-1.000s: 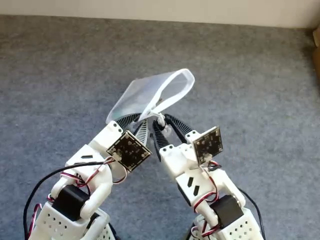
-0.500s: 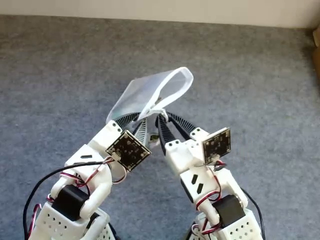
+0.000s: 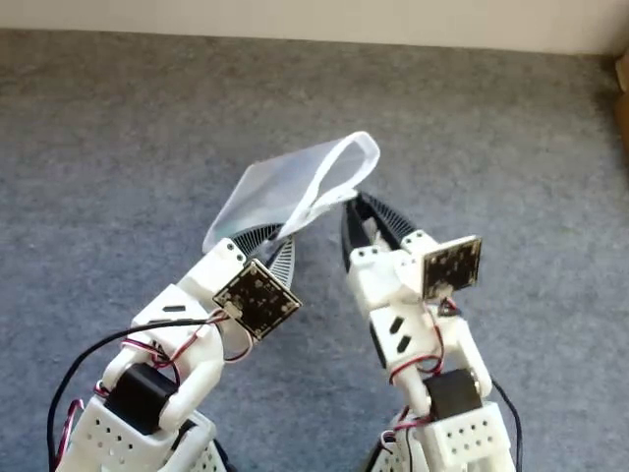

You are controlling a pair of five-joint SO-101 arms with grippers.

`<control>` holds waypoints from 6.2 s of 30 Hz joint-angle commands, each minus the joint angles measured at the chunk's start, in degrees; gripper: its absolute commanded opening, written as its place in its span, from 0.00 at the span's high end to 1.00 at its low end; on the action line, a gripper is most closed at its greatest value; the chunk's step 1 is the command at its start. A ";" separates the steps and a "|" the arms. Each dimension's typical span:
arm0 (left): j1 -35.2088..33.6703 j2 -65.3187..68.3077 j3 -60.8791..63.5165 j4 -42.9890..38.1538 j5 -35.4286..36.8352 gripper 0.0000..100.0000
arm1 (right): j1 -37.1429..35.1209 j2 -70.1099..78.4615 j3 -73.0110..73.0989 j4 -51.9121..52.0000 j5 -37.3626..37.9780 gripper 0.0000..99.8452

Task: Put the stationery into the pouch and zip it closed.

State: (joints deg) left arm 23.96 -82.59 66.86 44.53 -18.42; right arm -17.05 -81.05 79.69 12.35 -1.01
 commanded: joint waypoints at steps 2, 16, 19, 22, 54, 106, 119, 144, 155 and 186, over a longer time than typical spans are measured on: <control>-1.36 -1.10 0.48 0.62 0.62 0.99 | 5.49 6.64 -3.38 -4.26 -0.62 0.99; -1.36 -1.10 0.48 0.62 0.53 0.99 | 6.90 8.31 -4.88 -4.35 -0.62 0.99; -1.45 -1.10 0.57 0.62 0.53 0.99 | 6.90 8.13 -4.97 -3.30 -0.62 0.99; -1.45 -1.10 0.57 0.62 0.53 0.99 | 6.64 5.93 -7.78 4.62 -0.62 0.96; -1.10 -1.10 0.57 0.70 0.62 0.99 | -9.80 -12.70 1.01 14.46 3.78 0.83; -1.36 -1.10 1.71 0.44 0.53 0.99 | 11.91 32.92 -24.40 4.26 -2.20 1.00; -1.36 -1.10 1.71 0.62 0.53 0.99 | 17.89 51.91 -40.13 4.26 -6.24 1.00; -1.10 -1.10 1.80 0.53 0.88 0.99 | 17.19 55.78 -45.58 13.41 -9.05 0.99; -1.10 -1.10 1.80 0.53 0.97 0.99 | 11.30 45.41 -45.49 30.20 -9.05 0.97; -1.54 -1.10 3.03 0.44 11.52 0.85 | -9.27 45.49 -46.11 67.38 -5.80 0.69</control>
State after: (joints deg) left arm 23.08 -82.95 70.46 44.70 -7.52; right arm -23.91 -33.85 36.79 78.73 -9.27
